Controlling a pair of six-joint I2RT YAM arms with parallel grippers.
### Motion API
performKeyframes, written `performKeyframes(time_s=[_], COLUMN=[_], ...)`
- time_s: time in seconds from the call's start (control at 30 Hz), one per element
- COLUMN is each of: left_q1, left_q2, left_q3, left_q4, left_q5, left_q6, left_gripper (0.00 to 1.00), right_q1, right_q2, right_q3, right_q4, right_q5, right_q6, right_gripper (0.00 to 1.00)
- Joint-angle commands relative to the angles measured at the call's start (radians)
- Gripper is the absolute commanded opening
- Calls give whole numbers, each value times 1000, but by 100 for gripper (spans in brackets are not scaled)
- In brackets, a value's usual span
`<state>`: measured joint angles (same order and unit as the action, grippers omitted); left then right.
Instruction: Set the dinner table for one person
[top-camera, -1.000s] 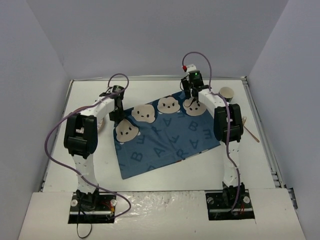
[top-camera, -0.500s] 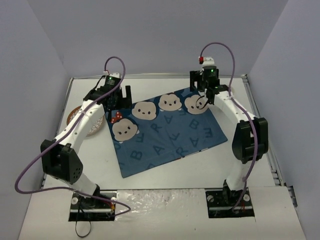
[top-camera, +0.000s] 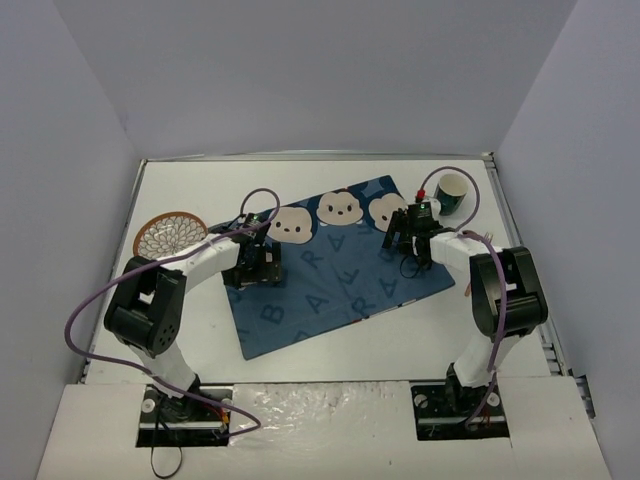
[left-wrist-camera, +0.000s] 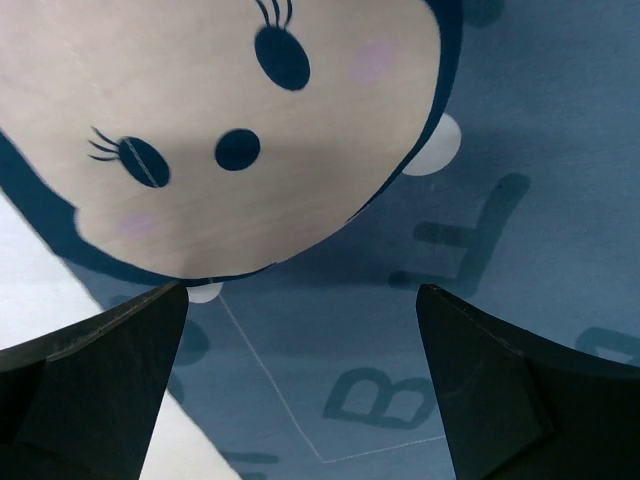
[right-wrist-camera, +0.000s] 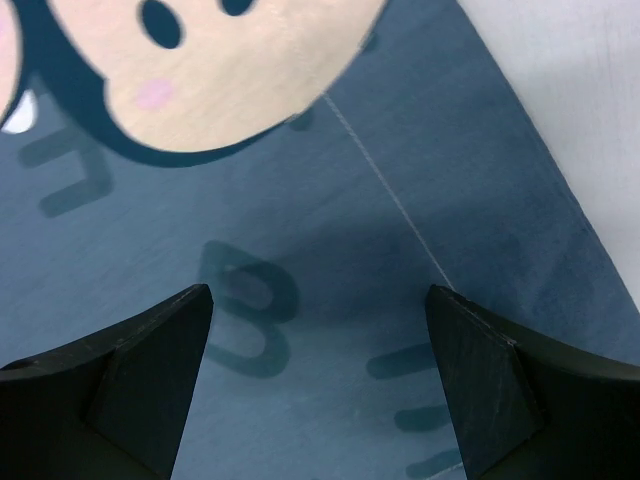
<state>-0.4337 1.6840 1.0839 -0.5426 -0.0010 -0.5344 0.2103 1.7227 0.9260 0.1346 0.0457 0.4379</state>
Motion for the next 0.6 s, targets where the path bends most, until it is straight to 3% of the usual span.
performKeyframes(time_s=[0.0,0.2,0.33,0.57], left_q1=[-20,-71,-86,-86], left_q2=[-1,-3,-43,-161], left_q3=[-47,-163,-205,-38], left_q4=[131,153,139,30], left_q5=[88,142,173,111], left_q6=[-95,-149,-162,-97], left_gripper=[93,77,72,72], right_q1=[-51,-128,-124,24], right_q2=[21,107,107,-11], right_q3=[-15,26,88,205], right_q4=[154,178,168,149], right_q5=[6,6,17,-6], right_q6=[97,88,50,-172], right_gripper=[84,84,84,84])
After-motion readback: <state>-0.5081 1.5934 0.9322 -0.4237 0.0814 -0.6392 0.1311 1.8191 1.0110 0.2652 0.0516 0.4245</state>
